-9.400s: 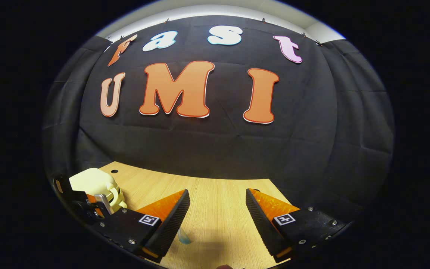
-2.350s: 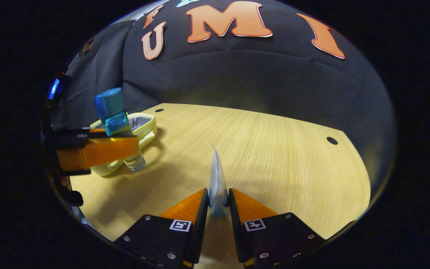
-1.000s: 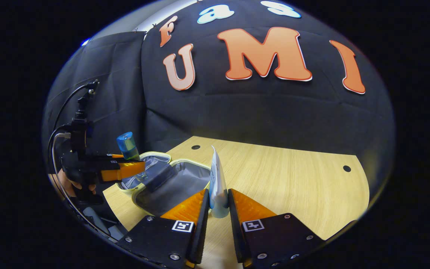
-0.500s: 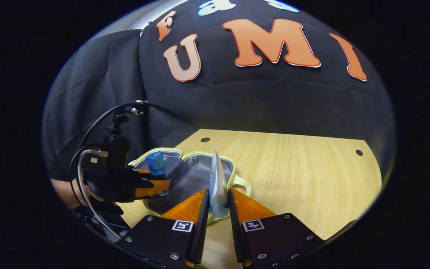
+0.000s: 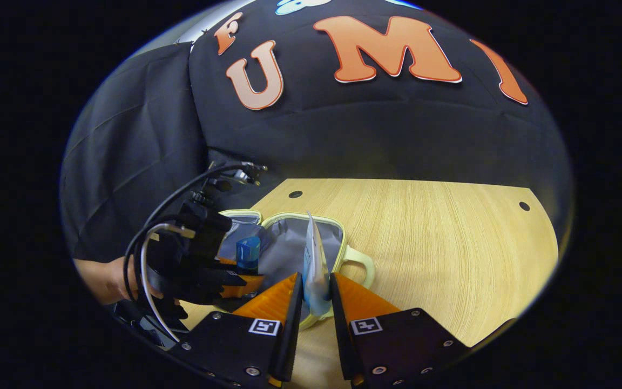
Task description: First open the suitcase, pack the skin care products into it, and then close the suitcase.
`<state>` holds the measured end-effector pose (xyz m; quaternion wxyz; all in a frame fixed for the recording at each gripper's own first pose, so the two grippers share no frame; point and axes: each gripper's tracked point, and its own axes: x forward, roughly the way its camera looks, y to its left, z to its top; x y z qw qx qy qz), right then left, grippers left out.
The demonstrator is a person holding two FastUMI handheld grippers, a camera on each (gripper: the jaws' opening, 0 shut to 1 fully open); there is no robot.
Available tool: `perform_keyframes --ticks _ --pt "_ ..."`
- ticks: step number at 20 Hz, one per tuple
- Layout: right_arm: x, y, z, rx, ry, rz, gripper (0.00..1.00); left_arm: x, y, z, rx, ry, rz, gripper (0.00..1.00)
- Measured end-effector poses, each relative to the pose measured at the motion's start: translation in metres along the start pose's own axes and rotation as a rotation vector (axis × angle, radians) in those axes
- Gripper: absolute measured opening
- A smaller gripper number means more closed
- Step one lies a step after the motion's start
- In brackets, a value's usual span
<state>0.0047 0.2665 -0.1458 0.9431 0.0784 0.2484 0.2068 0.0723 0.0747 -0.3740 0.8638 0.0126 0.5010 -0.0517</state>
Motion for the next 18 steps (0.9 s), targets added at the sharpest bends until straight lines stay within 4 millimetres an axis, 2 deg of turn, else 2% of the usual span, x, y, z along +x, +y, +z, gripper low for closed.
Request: perform_keyframes --ticks 1,2,5,8,11,15,16,18 --pt "0.002 0.0 -0.001 0.006 0.008 0.002 0.34 0.006 0.003 -0.004 -0.009 0.017 0.005 0.44" --pt "0.005 0.002 -0.004 0.011 0.016 0.002 0.34 0.008 0.004 0.004 -0.009 0.001 0.01 0.44" --pt "0.013 0.005 -0.008 0.023 0.041 0.007 0.34 0.02 0.008 0.01 -0.009 0.012 0.033 0.44" --pt "0.025 0.008 -0.011 0.04 0.063 0.012 0.34 0.036 0.018 0.004 -0.023 0.053 0.071 0.44" --pt "0.037 0.013 -0.018 0.058 0.097 0.02 0.34 0.045 0.014 0.005 -0.041 0.047 0.066 0.44" --pt "0.052 0.019 -0.026 0.073 0.14 0.036 0.34 0.046 0.017 0.012 -0.062 0.004 0.06 0.51" --pt "0.055 0.02 -0.029 0.078 0.156 0.038 0.34 0.044 0.017 0.013 -0.062 -0.007 0.055 0.48" --pt "0.064 0.021 -0.029 0.097 0.181 0.043 0.34 0.032 0.019 0.021 -0.073 -0.057 0.054 0.48"
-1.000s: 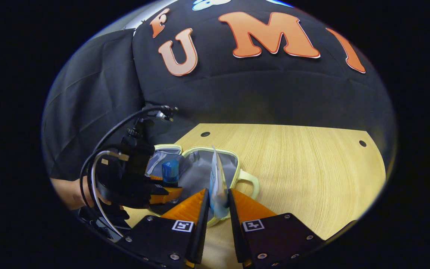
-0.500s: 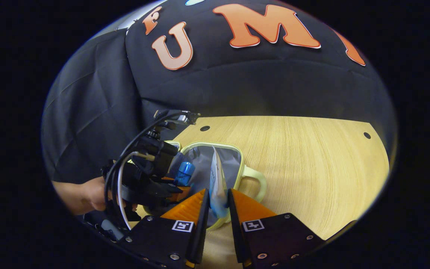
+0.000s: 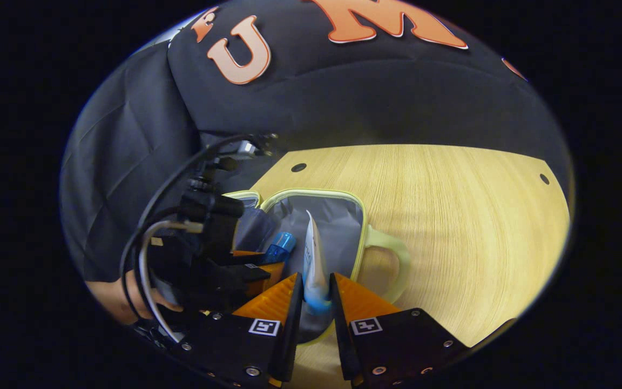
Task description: First open the suitcase, pack the skin care products into it, and then close the suitcase.
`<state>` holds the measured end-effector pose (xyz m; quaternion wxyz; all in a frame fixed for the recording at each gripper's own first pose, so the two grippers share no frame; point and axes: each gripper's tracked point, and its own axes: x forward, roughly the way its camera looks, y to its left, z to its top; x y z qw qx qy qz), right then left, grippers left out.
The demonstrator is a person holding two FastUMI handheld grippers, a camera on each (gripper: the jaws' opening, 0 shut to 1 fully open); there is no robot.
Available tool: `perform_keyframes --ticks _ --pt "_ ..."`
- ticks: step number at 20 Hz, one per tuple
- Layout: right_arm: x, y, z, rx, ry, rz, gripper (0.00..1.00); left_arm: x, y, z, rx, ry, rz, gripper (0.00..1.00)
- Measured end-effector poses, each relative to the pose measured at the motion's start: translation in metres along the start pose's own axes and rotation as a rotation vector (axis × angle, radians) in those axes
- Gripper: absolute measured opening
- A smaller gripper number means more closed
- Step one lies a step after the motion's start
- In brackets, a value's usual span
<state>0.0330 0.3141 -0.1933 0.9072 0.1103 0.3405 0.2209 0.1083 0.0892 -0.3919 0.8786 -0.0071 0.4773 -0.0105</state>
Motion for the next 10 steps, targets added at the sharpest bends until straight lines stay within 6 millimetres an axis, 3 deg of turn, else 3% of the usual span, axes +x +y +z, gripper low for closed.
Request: perform_keyframes --ticks 4,6,7,8,10 --pt "0.016 0.001 -0.002 0.029 0.03 0.003 0.34 -0.042 0.025 0.039 0.039 -0.192 0.056 0.54" --pt "0.025 0.006 -0.007 0.034 0.056 0.012 0.34 -0.055 0.04 0.05 0.046 -0.256 0.076 0.59" --pt "0.029 0.007 -0.008 0.033 0.066 0.015 0.34 -0.063 0.047 0.051 0.043 -0.276 0.089 0.6" --pt "0.034 0.009 -0.009 0.035 0.079 0.017 0.34 -0.069 0.058 0.051 0.04 -0.293 0.112 0.69" --pt "0.046 0.012 -0.017 0.051 0.115 0.017 0.34 -0.078 0.086 0.051 0.024 -0.323 0.167 0.71"
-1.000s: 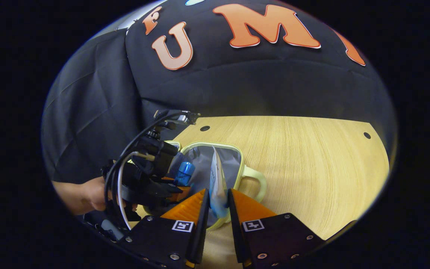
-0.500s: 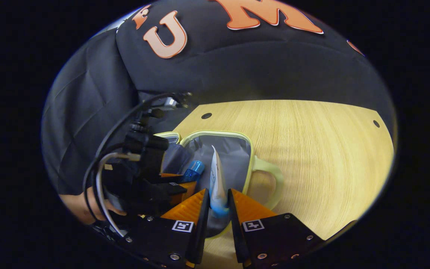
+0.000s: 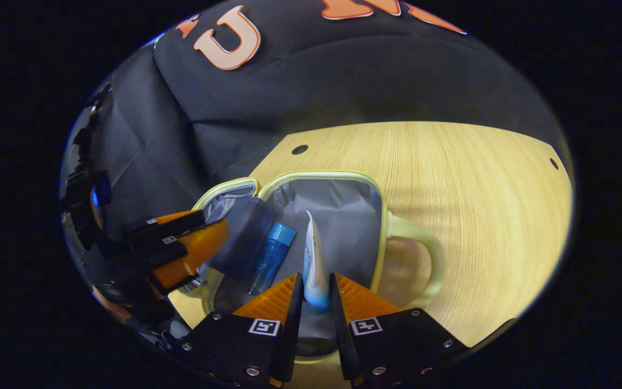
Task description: First open the suitcase, pack the skin care products into it, and then close the suitcase.
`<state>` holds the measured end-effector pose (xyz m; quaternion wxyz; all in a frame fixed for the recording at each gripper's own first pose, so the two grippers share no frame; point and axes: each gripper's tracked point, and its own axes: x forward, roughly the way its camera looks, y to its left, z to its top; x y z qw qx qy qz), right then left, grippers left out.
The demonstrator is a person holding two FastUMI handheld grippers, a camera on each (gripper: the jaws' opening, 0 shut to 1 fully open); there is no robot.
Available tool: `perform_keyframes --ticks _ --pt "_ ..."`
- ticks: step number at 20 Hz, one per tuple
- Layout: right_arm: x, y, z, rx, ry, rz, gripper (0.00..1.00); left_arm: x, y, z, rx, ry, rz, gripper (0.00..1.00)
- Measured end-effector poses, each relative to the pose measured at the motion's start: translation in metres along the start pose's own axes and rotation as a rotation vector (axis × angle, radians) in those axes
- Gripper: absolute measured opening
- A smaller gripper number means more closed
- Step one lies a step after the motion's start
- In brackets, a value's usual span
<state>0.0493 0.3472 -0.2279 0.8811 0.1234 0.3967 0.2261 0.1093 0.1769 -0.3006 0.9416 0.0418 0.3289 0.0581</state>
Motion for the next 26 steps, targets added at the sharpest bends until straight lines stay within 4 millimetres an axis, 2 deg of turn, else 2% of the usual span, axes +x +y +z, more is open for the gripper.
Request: perform_keyframes --ticks 3,6,7,8,12,16,18,20,24,26 --pt "0.008 -0.004 -0.007 0.038 0.05 -0.007 0.34 -0.01 0.04 -0.002 -0.051 -0.033 0.079 0.71" --pt "0.014 -0.006 -0.009 0.072 0.09 -0.024 0.34 -0.025 0.081 -0.011 -0.111 -0.034 0.161 0.77" --pt "0.017 -0.006 -0.008 0.084 0.103 -0.025 0.28 -0.027 0.097 -0.018 -0.131 -0.027 0.185 0.79" --pt "0.021 -0.007 -0.01 0.095 0.127 -0.037 0.34 -0.028 0.112 -0.024 -0.155 -0.017 0.214 0.83" --pt "0.039 -0.003 -0.012 0.162 0.167 -0.078 0.37 -0.036 0.174 -0.056 -0.262 0.014 0.328 0.82" --pt "0.032 -0.001 -0.008 0.174 0.154 -0.07 0.41 -0.038 0.227 -0.088 -0.398 0.031 0.406 0.84" --pt "0.028 -0.001 -0.006 0.159 0.135 -0.065 0.48 -0.027 0.233 -0.103 -0.466 0.046 0.423 0.86" --pt "0.02 0.002 -0.003 0.149 0.119 -0.05 0.55 -0.021 0.245 -0.109 -0.511 0.042 0.425 0.86" --pt "-0.002 -0.004 0.009 0.111 0.062 -0.055 0.72 -0.023 0.253 -0.104 -0.668 0.011 0.386 0.91" --pt "-0.014 -0.01 0.016 0.108 0.034 -0.061 0.77 -0.012 0.257 -0.11 -0.748 0.008 0.374 0.92"
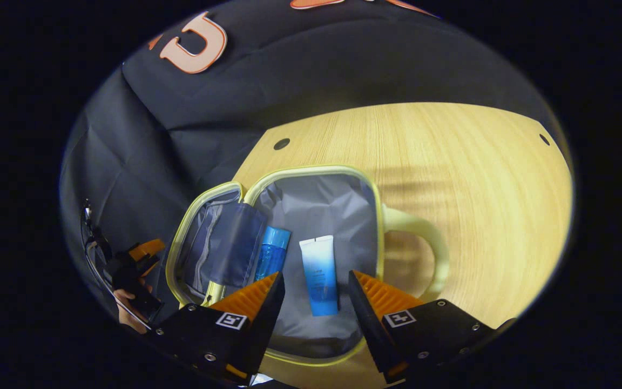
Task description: First open the suitcase, pack the skin care products into it, and then close the suitcase.
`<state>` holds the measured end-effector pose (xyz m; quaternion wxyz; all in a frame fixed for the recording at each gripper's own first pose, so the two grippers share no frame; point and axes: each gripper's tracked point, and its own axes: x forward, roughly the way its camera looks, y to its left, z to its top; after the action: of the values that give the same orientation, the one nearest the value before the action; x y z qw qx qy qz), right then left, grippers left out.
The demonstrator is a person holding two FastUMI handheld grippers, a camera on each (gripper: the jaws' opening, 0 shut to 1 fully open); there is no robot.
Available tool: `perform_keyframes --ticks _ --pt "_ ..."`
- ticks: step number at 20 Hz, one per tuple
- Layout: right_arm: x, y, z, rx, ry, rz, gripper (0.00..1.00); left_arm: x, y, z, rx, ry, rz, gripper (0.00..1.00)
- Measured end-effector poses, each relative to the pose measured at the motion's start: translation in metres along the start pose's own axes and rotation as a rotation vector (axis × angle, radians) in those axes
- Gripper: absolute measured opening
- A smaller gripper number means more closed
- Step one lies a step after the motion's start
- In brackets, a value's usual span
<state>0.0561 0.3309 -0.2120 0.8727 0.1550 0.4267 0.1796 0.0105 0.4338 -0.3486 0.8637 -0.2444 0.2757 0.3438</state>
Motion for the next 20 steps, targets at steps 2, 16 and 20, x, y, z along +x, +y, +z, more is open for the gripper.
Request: perform_keyframes --ticks 2,16,20 --pt "-0.015 -0.01 0.011 0.009 -0.041 -0.01 0.82 0.009 0.007 0.001 -0.062 0.014 0.001 0.95" --pt "-0.089 -0.052 0.039 -0.085 -0.196 -0.077 0.9 0.054 0.014 -0.022 -0.526 0.236 -0.101 0.45" --pt "-0.108 -0.063 0.042 -0.09 -0.222 -0.081 0.9 0.055 0.02 -0.031 -0.619 0.291 -0.164 0.3"
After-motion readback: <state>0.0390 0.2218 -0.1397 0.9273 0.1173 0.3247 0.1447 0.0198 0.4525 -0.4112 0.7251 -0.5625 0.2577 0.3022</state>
